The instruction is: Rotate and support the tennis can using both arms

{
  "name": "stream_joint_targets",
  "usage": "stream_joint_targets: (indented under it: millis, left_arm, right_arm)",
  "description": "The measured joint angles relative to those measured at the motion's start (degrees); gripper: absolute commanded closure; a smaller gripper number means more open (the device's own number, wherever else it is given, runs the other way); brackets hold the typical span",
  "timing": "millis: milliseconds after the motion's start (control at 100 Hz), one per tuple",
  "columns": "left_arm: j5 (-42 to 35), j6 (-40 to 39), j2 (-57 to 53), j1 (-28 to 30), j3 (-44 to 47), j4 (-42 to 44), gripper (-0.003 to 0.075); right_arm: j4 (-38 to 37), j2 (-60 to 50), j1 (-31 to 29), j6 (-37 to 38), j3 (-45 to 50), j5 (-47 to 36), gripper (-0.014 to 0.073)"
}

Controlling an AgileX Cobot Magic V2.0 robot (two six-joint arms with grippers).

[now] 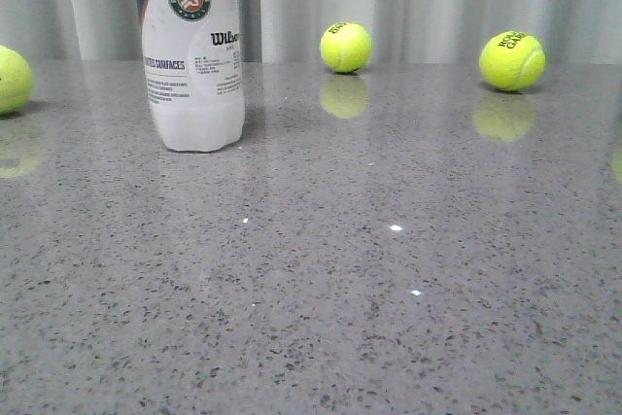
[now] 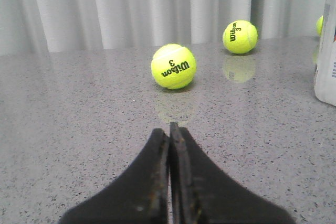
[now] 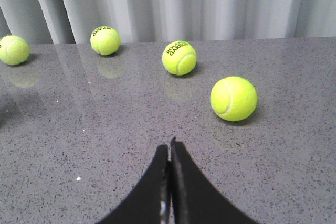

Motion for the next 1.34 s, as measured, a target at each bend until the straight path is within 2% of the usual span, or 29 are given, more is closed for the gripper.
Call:
stream_joint_targets:
  millis: [150,250,390,530,700,970,1340]
  left_arm:
    - [0.0,0.0,0.0,0.0,0.0,0.0,0.0741]
    - [0.0,-0.09,0.0,0.0,0.0,0.02,0.0741]
    - [0.0,-0.09,0.0,0.0,0.0,0.02,0.0741]
    - [0.0,-0.09,0.0,0.0,0.0,0.02,0.0741]
    - [0.0,-0.09,0.0,0.0,0.0,0.12,0.0741]
    - [0.0,-0.09,0.0,0.0,0.0,0.12,0.0741]
    - [0.0,-0.09,0.0,0.0,0.0,0.12,0.0741]
  right_arm:
    - [-0.57,0.0,-0.09,0.0,1.51,-1.64,0.0659]
    - [-2.33,-0.24,-1.25,0.0,5.29,-7.96,0.0659]
    - [-3.56,-1.84,-5.95,0.0,12.88,-17.98,0.0659]
    - [-4.03,-6.08,-10.62,0.0,21.36,-23.05,0.0659]
    - [-4.03,-12.14,-12.58,0.0,27.2,-22.33,0.0659]
    - [-2.44,-12.65,-12.58,-3.58,27.31,-21.99,0.0659]
    - [-1.48,-12.65,-12.58,-4.08,27.31,-21.99,0.0659]
